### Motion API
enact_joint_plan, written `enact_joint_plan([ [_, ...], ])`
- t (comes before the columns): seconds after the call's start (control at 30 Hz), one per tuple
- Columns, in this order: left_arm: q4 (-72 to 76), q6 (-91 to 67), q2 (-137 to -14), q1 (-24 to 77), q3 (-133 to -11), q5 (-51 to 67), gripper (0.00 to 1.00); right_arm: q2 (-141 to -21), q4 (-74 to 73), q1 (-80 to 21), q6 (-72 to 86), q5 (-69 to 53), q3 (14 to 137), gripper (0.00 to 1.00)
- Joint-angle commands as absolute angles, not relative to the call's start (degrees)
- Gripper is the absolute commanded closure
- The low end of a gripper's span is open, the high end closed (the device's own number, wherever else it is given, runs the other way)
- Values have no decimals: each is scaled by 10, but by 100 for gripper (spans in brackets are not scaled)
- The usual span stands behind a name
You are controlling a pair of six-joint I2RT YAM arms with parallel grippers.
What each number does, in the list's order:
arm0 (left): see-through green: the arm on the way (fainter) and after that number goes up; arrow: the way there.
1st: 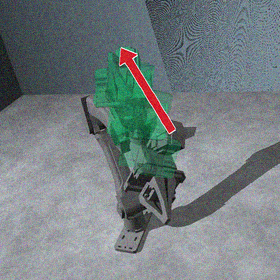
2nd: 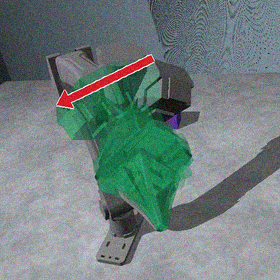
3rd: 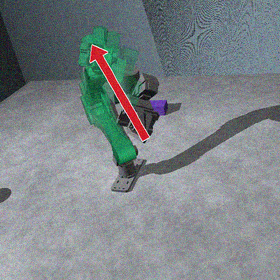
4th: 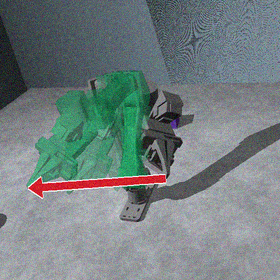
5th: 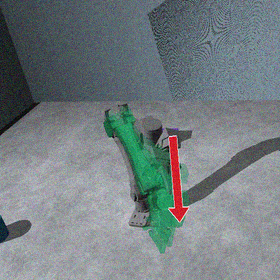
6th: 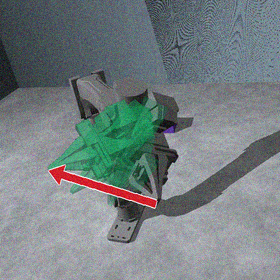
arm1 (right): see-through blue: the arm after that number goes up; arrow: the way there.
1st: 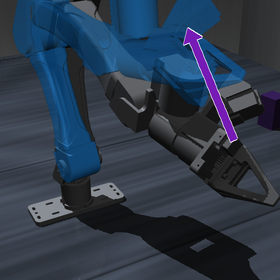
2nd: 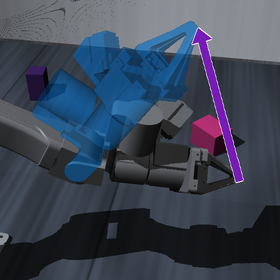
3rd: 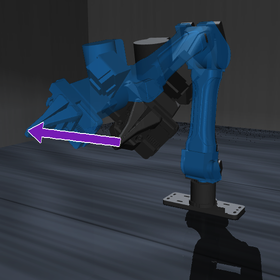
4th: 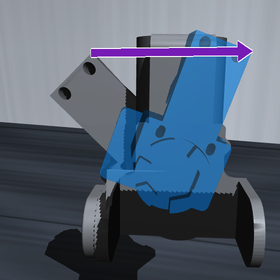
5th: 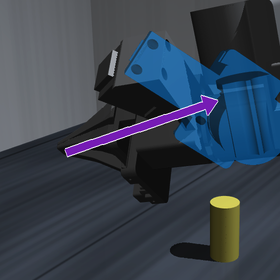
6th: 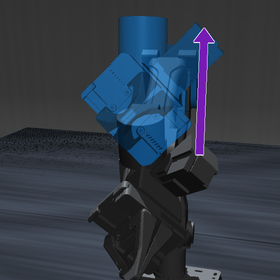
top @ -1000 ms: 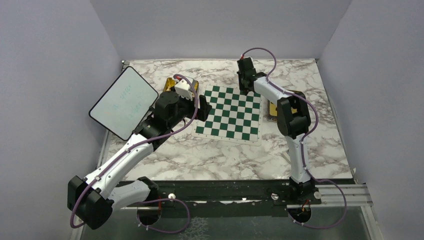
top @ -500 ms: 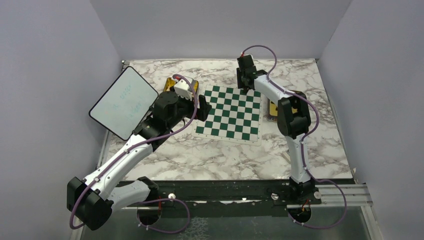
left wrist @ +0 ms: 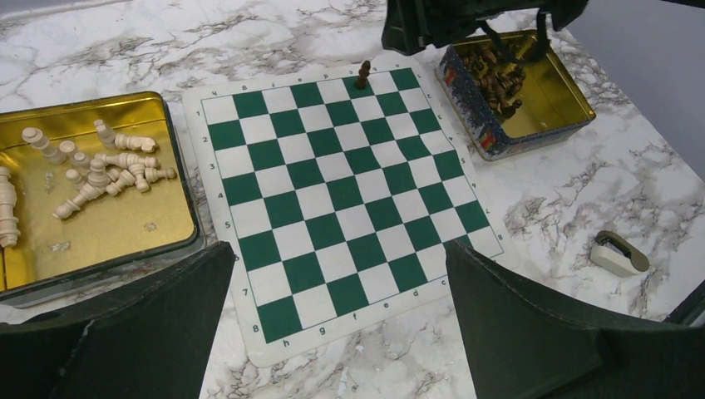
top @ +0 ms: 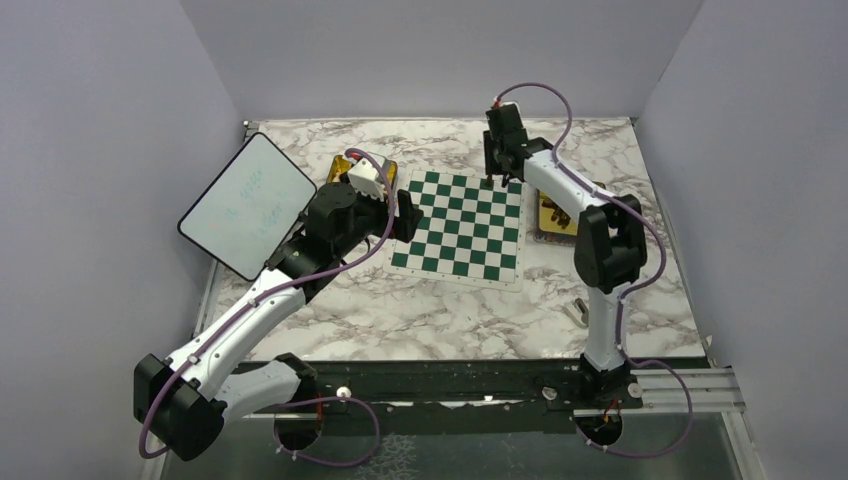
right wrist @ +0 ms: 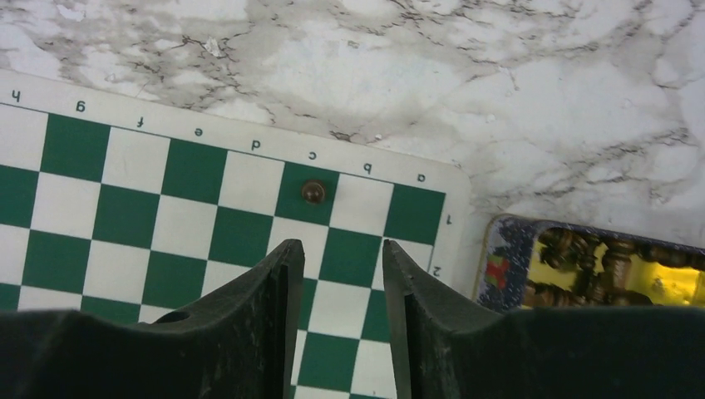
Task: Set up the chess pieces on the board
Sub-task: Place the chess piece on the chessboard, then pick up the chess piece from the storage box.
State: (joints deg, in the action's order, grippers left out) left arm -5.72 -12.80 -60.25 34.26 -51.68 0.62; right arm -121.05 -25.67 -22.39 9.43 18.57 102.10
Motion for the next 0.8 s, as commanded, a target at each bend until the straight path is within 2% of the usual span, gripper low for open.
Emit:
enact_joint_plan([
  [0.0, -44, -128, -592, 345, -512, 11, 1, -1131, -241, -209, 89, 227, 965, 57],
  [0.33, -44, -128, -590, 349, -511, 14, 1, -1029, -156, -117, 106, 250, 807, 61],
  [0.57, -44, -127, -588, 349, -512, 15, 1, -1032, -96, -75, 105, 233, 742, 71],
  [0.77, -47, -125, -587, 348, -512, 10, 1, -1062, -32, -60, 83, 230, 721, 73],
])
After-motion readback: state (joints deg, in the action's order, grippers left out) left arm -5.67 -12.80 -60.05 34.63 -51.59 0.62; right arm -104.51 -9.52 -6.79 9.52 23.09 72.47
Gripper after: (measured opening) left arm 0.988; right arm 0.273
